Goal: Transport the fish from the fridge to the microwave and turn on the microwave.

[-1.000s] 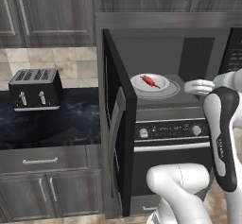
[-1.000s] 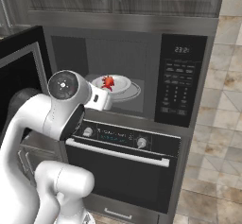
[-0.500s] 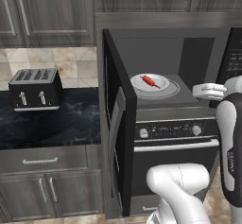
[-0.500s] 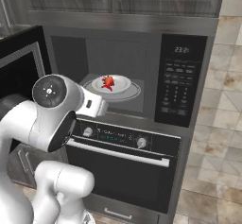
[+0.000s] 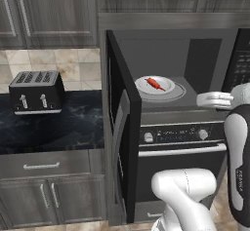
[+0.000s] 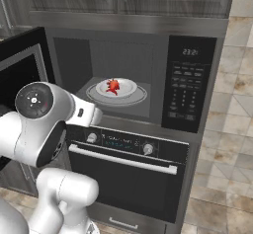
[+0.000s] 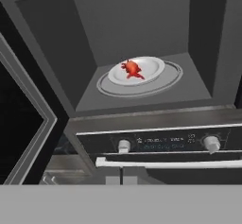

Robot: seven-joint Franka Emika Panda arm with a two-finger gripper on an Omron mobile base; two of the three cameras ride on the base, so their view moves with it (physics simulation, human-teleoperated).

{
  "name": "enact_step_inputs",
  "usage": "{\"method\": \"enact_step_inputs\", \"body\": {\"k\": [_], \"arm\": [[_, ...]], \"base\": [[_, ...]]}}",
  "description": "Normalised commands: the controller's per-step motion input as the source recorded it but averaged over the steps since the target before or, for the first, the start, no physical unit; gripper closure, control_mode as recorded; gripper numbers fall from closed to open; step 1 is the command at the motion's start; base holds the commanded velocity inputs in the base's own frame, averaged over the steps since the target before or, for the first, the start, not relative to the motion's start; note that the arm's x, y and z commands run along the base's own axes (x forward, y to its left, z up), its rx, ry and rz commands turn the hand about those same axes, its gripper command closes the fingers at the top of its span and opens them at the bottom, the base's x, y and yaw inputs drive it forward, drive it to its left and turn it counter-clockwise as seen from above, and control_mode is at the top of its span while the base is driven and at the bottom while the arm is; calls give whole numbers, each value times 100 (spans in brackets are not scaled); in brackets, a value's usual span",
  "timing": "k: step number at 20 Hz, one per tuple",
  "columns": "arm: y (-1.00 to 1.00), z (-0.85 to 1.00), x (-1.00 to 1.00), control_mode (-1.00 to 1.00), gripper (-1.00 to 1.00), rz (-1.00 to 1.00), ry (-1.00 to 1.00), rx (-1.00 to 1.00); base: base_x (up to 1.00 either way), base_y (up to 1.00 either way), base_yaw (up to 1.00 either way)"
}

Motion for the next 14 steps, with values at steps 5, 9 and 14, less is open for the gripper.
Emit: {"method": "enact_step_inputs", "body": {"k": [5, 9, 14], "arm": [[17, -2, 0, -100, 100, 0, 0, -3], [39, -1, -13, -100, 100, 0, 0, -3], [37, 0, -29, -100, 100, 0, 0, -1]], "base": [[0, 0, 0], [0, 0, 0], [0, 0, 0]]}}
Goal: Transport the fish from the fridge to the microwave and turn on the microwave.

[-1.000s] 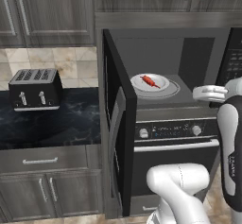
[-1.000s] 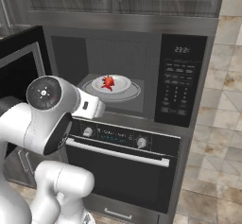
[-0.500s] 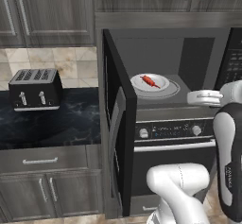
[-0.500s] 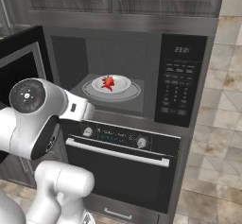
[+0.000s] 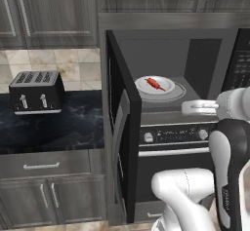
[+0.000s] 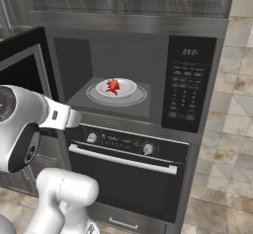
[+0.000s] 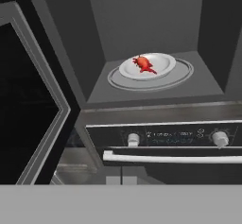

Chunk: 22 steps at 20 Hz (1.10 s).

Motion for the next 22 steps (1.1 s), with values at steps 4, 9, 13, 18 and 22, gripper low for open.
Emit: {"method": "enact_step_inputs", "body": {"k": [4, 9, 13, 18, 22], "arm": [[20, 0, -43, -100, 100, 0, 0, 0], [1, 0, -59, -100, 100, 0, -1, 0], [9, 0, -53, -100, 100, 0, -5, 0], [17, 0, -41, -100, 100, 0, -11, -4], [15, 0, -37, -100, 100, -1, -15, -7]], "base": [[0, 0, 0], [0, 0, 0], [0, 0, 0], [0, 0, 0], [0, 0, 0]]}}
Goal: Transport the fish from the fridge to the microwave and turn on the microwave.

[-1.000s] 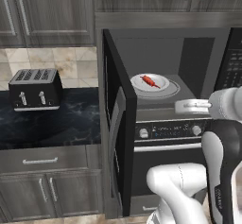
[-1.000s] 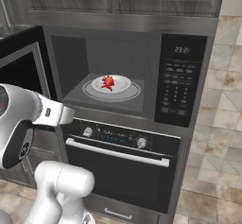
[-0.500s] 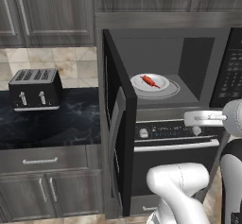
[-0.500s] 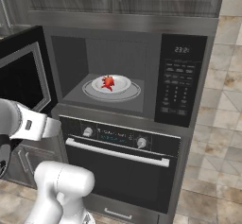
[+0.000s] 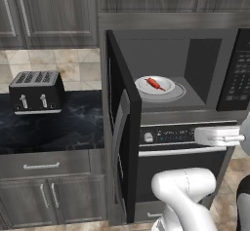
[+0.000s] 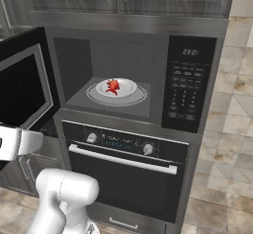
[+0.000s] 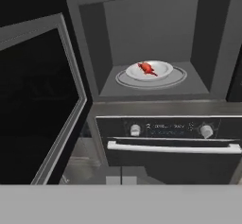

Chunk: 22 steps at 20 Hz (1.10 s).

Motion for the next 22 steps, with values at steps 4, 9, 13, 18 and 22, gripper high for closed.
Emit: {"method": "enact_step_inputs", "body": {"k": [4, 9, 13, 18, 22], "arm": [[15, 0, -25, -100, 100, -1, -10, -6], [12, 0, -13, -100, 100, -1, -10, -6], [11, 0, -1, -100, 100, 0, -5, -4], [10, 0, 0, -100, 100, -1, -6, -5], [10, 0, -3, -100, 100, 0, -11, -6]], "base": [[0, 0, 0], [0, 0, 0], [0, 0, 0], [0, 0, 0], [0, 0, 0]]}}
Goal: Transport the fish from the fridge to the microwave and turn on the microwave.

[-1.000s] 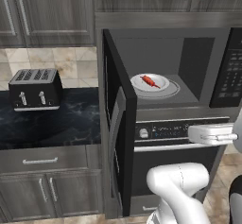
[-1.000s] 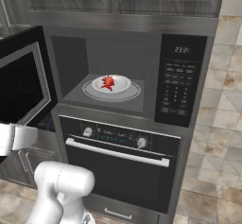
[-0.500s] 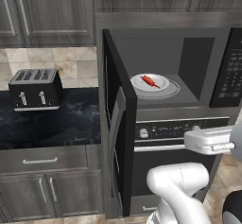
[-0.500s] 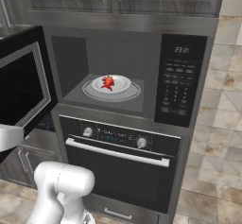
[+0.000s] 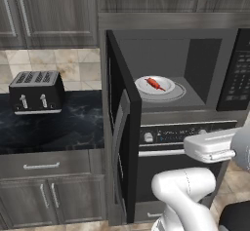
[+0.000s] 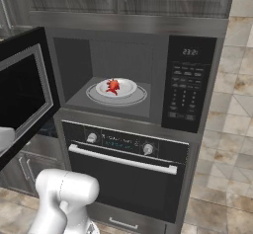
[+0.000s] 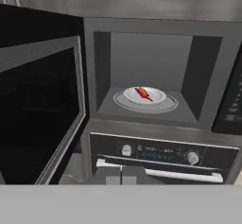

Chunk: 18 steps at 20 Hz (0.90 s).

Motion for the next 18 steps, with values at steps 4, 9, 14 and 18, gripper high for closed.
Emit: {"method": "enact_step_inputs", "body": {"k": [4, 9, 14, 18], "arm": [[12, 0, -8, -100, 100, -1, -11, -6], [15, 0, -6, -100, 100, -1, -10, -6], [17, -1, -8, -100, 100, -1, -10, -7], [21, 0, -17, -100, 100, -1, -9, -3]], "base": [[0, 0, 0], [0, 0, 0], [0, 0, 0], [0, 0, 0]]}}
